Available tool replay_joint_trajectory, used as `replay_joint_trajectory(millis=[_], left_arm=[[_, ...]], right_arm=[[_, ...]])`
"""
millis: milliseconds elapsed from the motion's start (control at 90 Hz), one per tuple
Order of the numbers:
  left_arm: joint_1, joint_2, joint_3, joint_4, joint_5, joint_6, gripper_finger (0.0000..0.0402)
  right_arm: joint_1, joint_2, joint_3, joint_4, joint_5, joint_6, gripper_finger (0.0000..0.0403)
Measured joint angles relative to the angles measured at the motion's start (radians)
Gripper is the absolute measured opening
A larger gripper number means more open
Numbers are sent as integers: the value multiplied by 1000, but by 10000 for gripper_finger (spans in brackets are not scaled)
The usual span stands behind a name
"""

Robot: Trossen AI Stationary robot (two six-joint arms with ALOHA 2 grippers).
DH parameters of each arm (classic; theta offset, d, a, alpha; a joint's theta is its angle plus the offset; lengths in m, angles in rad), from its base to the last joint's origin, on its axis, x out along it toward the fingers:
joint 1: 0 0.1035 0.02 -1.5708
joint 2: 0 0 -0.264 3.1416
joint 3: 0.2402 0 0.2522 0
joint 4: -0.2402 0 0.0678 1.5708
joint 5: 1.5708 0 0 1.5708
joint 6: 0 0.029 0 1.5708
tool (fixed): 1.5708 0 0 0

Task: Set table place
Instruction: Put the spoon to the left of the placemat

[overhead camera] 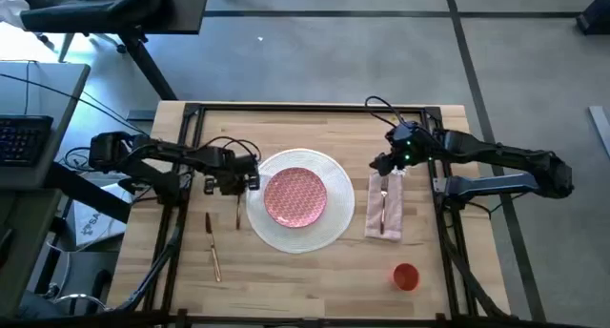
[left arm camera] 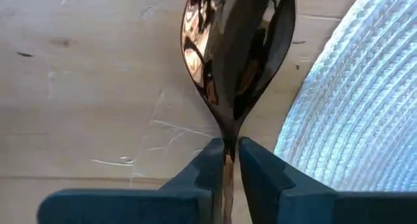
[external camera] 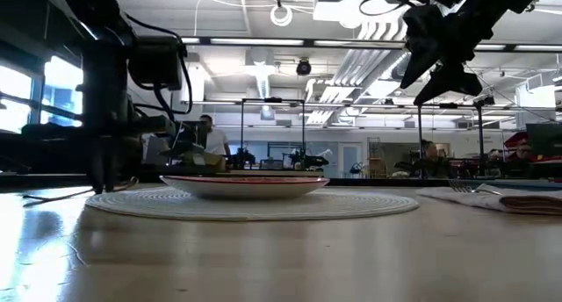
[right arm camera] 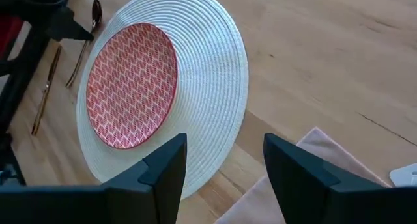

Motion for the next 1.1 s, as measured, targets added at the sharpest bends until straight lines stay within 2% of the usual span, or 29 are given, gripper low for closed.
replay_joint_trajectory(millis=[178,367,444,611,689,778,911,1033,1100], left_arm=[[1,-39,-4,-25,-5,-13,83],[-15,-160,9,-147,24,-51,106],[-43,-215,22,-220,53,-63,110],[-162,-294,27,-208,95,-163,111],[-240,-296,28,-208,89,-237,111],[-290,-279,28,-260,8,-303,111],[-251,-241,-6,-250,-73,-291,111],[-195,-193,-49,-139,-65,-208,110],[-174,-160,-58,-135,-63,-182,107]], right_arm=[[0,0,0,0,0,-18,183],[0,0,0,0,-1,-42,183],[0,0,0,1,-1,-59,183],[0,0,0,9,13,-100,183],[-1,0,0,18,16,-109,183],[-1,0,0,31,28,-109,183],[-1,0,0,52,47,-109,183],[-3,0,0,62,38,-105,183],[-3,0,0,61,14,-102,183]])
